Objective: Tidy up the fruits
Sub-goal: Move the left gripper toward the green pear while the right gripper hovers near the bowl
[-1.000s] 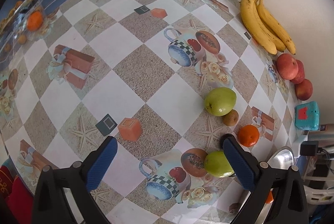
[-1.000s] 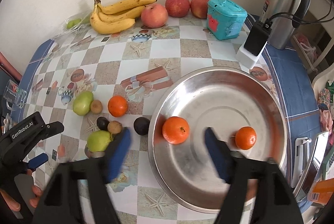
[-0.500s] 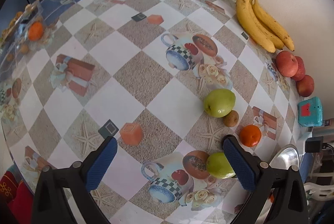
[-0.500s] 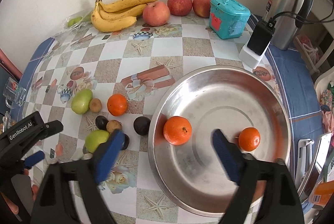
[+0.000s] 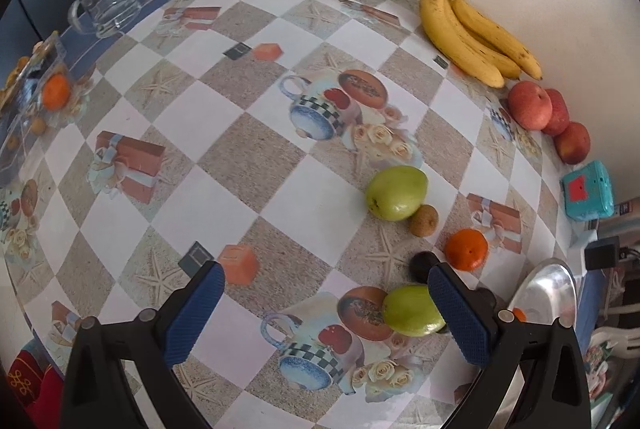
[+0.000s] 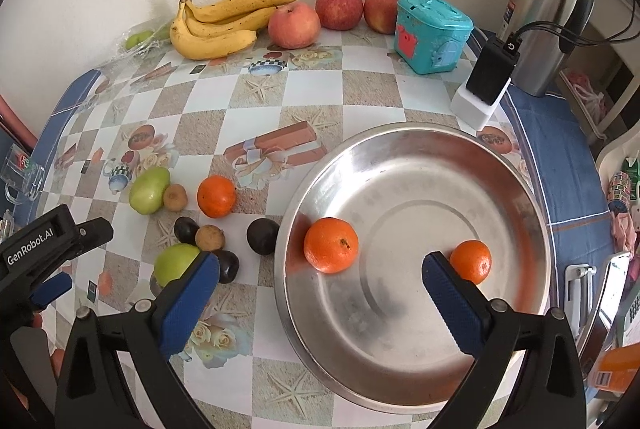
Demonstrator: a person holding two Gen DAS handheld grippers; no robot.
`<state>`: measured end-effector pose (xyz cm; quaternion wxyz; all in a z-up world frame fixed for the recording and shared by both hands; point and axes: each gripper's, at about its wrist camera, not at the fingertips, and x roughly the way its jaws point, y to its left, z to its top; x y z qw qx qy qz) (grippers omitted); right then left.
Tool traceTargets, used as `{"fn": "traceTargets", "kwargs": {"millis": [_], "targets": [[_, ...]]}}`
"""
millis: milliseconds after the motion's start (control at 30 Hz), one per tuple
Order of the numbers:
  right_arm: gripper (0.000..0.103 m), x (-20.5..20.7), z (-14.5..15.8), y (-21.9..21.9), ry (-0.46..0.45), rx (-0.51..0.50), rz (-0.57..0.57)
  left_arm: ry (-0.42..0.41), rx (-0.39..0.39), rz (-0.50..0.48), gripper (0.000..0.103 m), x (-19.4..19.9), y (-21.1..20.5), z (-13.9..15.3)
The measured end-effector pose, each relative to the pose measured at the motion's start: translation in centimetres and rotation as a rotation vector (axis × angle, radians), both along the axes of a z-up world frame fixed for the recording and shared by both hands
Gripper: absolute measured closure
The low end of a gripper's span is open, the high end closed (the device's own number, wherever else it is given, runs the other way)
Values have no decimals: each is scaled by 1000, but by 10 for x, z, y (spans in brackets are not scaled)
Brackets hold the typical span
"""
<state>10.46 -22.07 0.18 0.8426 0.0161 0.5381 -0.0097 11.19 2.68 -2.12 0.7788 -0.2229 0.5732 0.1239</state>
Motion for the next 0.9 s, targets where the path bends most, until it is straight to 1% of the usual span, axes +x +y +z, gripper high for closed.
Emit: {"fn": "traceTargets", "kwargs": {"millis": [67, 167, 367, 500, 600, 733, 900], "targets": [[2, -2, 1, -1, -11, 19, -5, 4, -13, -24, 0, 1, -4, -1], [2, -4, 2, -3, -15, 52, -12, 7, -11, -58, 0, 1, -11, -2], [2, -10, 2, -8, -29, 69, -38, 1, -11, -120, 0, 4, -21, -4], [2, -12, -2, -13, -20, 110, -56, -2, -28, -188, 0, 7, -32, -9], [2, -13, -7, -13, -1, 105, -57, 12, -46, -239, 0, 10, -42, -16], [2, -14, -6, -10, -4, 87, -46, 32, -70, -252, 0, 11, -48, -24], [2, -14, -4, -13, -9, 82, -61, 27, -61, -276, 0, 14, -53, -29]]}}
